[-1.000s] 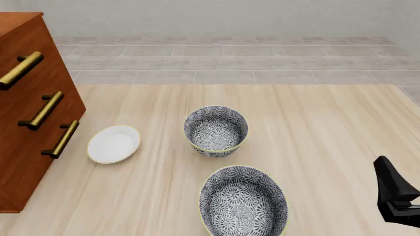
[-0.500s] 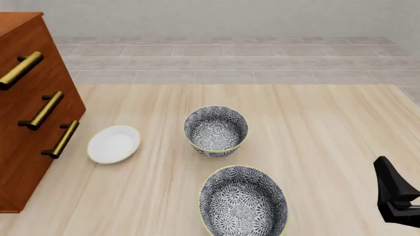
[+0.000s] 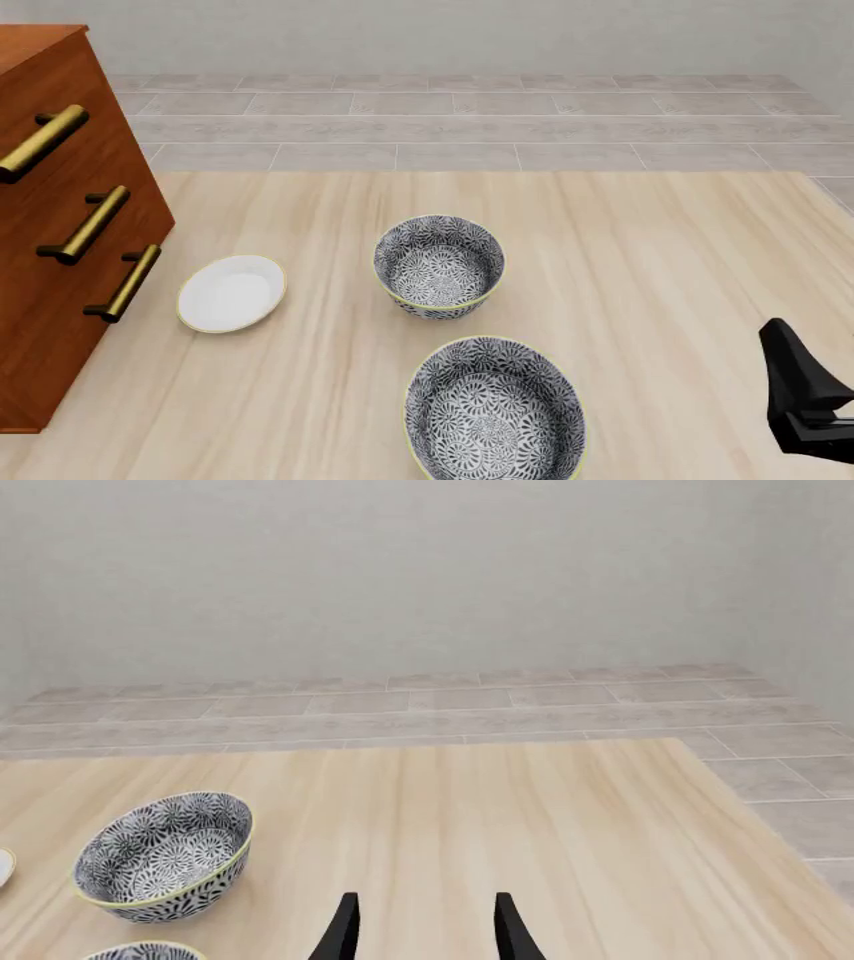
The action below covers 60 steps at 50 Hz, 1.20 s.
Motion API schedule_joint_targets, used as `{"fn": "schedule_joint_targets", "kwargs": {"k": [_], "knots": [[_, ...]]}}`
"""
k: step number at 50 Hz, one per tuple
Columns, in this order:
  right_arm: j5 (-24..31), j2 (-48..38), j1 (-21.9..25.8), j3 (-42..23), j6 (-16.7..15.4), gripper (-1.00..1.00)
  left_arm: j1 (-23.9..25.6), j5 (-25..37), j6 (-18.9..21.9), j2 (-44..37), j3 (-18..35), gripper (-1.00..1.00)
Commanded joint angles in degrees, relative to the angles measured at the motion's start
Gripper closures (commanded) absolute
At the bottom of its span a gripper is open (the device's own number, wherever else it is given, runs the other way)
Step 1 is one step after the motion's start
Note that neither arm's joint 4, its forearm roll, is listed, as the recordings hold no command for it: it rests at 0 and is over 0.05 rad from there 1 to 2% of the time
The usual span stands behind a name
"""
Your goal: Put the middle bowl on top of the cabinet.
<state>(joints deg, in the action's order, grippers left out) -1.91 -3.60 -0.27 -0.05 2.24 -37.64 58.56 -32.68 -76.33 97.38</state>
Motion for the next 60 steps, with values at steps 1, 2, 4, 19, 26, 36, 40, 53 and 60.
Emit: {"fn": "schedule_joint_targets", "kwargs": {"k": [1, 2, 4, 19, 26, 36, 40, 53, 60], "knots": [[0.1, 0.1, 0.0, 0.0, 0.1, -1.0, -0.1, -1.4, 0.1, -0.1, -1.8, 1.0], [0.1, 0.2, 0.0, 0.0, 0.1, -1.0, -0.1, -1.5, -0.1, -0.1, -2.1, 1.0], [0.3, 0.3, 0.0, 0.0, 0.1, -1.0, 0.1, -1.9, -0.7, 0.1, -3.0, 1.0], [0.3, 0.3, 0.1, 0.0, 0.0, -1.0, -0.8, -2.8, -0.9, 0.2, -4.2, 1.0], [-0.1, -0.1, 0.0, 0.0, 0.0, -1.0, -0.8, -3.2, -0.6, 0.1, -4.7, 1.0], [0.0, 0.1, 0.0, 0.0, 0.2, -1.0, -0.5, -3.5, -0.4, 0.2, -5.4, 1.0], [0.0, 0.1, -0.1, 0.0, 0.3, -1.0, -0.6, -3.6, -0.1, 0.2, -5.6, 1.0], [0.0, 0.2, -0.1, 0.0, 0.5, -1.0, -1.1, -4.0, 0.5, 0.0, -6.3, 1.0], [0.3, 0.4, -0.1, 0.0, 0.5, -1.0, -1.2, -4.2, 0.5, 0.1, -6.8, 1.0]]}}
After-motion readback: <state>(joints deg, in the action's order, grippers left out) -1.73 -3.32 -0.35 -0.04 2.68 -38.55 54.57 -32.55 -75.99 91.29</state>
